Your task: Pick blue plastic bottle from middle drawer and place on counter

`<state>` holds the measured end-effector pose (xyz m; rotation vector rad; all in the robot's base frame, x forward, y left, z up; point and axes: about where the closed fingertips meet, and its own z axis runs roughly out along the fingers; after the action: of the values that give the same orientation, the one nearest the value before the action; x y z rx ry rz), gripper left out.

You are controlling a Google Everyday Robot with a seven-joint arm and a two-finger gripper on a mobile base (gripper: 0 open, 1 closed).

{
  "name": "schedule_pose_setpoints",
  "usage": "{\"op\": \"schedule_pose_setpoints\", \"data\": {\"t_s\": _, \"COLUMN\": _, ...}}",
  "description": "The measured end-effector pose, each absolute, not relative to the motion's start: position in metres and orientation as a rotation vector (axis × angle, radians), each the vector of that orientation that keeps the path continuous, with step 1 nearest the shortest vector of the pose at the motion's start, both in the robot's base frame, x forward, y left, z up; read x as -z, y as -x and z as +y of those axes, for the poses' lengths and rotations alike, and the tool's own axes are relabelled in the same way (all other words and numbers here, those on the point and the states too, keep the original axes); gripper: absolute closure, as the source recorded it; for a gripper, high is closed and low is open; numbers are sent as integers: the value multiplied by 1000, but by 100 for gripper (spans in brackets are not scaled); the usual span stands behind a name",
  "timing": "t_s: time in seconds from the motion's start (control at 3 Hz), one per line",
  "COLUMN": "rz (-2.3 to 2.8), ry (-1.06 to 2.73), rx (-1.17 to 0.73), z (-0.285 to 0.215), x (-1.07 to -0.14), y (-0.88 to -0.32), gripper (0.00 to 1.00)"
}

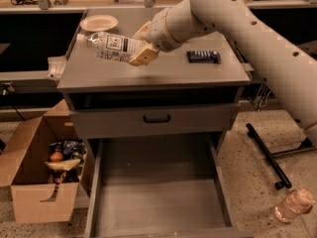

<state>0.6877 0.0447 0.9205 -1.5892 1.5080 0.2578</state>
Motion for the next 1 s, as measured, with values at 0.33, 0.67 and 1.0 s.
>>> {"op": "schedule_pose_setpoints", "data": {"t_s": 0.33, "rz": 1576, "ry": 1527, "rx": -277, "z": 50, "x": -922, "y": -717, "gripper": 100}}
{"op": "schedule_pose_setpoints", "data": {"t_s": 0.67, "rz": 1677, "ry": 1502, "rx": -301, "z": 52, "x": -907, "y": -745, "gripper": 100}}
{"op": "schedule_pose_setpoints", "data": {"t_s": 1.0, "rz": 1787, "ry": 1499, "rx": -325, "z": 51, "x": -883, "y": -765, "gripper": 100}}
